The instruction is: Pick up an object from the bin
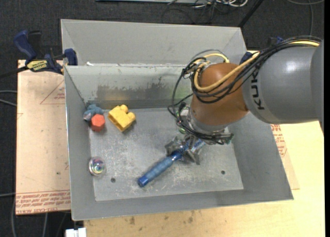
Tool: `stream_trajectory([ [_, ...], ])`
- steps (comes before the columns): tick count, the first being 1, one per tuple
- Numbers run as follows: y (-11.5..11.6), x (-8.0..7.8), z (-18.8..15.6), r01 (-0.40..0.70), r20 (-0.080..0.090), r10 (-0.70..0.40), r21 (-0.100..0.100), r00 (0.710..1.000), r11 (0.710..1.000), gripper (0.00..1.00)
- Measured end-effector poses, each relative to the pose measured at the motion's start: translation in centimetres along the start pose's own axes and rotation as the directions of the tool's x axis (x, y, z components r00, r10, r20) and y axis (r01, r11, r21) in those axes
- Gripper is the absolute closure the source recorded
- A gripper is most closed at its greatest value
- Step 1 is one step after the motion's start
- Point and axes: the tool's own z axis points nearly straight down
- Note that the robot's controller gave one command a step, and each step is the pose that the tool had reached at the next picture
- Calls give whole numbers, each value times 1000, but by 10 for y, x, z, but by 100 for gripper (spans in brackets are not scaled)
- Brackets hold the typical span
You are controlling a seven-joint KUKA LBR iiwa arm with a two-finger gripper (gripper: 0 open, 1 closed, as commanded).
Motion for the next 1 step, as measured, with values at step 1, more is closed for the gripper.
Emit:
stream_trajectory([
  [1, 8, 35, -126, 25, 1, -25, 4, 1000, 1000, 100],
])
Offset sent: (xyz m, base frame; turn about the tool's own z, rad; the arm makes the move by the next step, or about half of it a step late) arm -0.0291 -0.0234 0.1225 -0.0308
